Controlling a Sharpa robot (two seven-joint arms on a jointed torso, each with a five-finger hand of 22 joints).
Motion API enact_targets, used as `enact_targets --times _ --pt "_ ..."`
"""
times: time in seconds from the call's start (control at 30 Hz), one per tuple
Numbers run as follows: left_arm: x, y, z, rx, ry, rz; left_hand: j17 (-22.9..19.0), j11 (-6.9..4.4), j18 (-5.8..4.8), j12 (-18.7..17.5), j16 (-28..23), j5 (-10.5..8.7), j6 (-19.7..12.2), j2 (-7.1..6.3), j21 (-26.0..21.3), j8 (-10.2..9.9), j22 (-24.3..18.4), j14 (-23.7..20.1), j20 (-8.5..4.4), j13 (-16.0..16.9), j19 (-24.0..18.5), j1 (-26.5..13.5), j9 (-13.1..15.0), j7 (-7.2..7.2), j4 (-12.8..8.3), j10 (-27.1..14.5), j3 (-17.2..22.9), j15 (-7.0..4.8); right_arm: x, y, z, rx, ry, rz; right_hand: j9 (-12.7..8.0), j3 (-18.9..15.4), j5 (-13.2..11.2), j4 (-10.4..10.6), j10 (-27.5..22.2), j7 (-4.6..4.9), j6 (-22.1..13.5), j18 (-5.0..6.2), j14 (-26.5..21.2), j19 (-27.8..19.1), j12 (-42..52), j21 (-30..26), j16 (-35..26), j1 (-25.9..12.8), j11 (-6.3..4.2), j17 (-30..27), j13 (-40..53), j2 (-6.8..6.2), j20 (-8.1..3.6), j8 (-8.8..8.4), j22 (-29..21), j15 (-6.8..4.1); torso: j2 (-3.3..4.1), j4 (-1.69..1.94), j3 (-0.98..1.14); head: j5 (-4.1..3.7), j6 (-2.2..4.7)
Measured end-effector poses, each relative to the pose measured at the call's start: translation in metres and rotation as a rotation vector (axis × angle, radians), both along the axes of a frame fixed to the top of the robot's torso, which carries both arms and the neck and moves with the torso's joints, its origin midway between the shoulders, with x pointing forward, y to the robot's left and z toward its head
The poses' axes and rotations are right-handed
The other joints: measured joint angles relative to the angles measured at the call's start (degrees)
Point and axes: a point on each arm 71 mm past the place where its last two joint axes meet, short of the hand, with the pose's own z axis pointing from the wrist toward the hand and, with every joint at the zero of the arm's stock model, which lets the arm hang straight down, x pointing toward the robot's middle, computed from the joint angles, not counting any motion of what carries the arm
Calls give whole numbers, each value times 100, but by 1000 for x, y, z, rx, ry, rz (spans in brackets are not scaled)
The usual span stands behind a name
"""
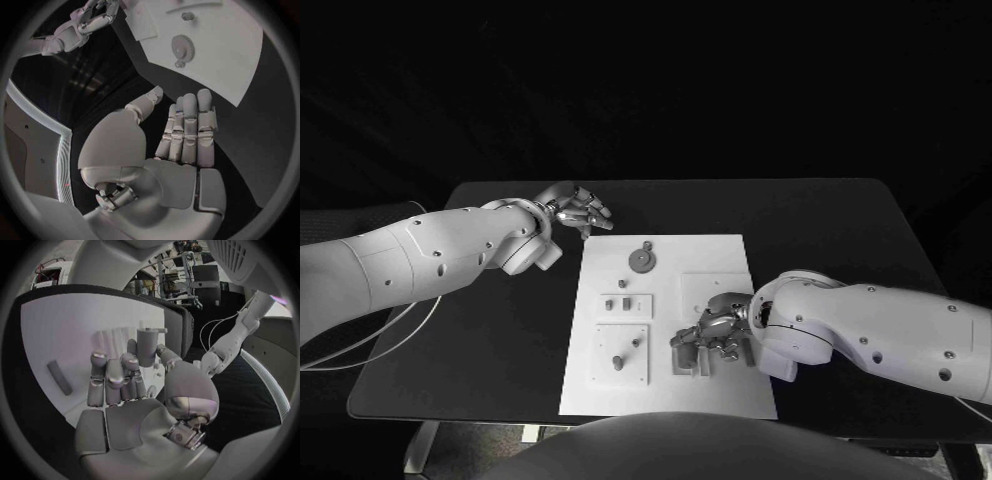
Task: Assemble the parts on the task board
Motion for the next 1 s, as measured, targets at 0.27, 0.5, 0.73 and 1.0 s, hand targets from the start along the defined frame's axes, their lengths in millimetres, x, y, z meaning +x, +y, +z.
enact_targets --times 0.27,0.5,0.73,1.0 --pt "0 0 0 0 1 -1 6 0 1 0 0 0 0 0 0 0 3 0 1 0 0 0 0 0 0 -1 0 0 3 4 -4 -16 3 25 -17 241 -17 -202 -22 5 -10 -3 -44 -1 0 0 0 -92 21 -34 -6 -73 1 -7 0 6 0 0 1 26 0" --pt "0 1 0 0 2 0 5 0 1 0 0 0 -1 0 0 0 4 0 1 0 0 0 1 -1 0 -1 0 0 4 2 -6 -30 10 44 -15 262 -18 -184 -43 -1 -24 -5 -104 -11 0 0 0 -92 42 -75 -7 -73 10 -8 0 6 0 -4 2 47 0" --pt "-1 0 0 0 3 -1 10 -4 0 0 0 0 -1 0 0 0 4 0 2 -5 0 0 1 -1 0 3 0 0 5 6 -8 -37 18 62 -15 413 -28 -318 -43 5 -31 -8 -105 -13 0 0 0 -159 42 -80 -11 -84 12 -28 0 7 0 -7 5 58 0" --pt "-1 0 0 -1 4 -2 14 -4 0 0 0 0 -1 0 0 0 9 0 3 -4 0 0 1 -1 16 3 16 0 8 7 -12 -50 24 61 -14 467 -12 -278 -84 12 -28 -6 -113 -21 23 0 0 -223 41 -62 -17 -73 20 -43 0 16 2 -8 7 62 0"
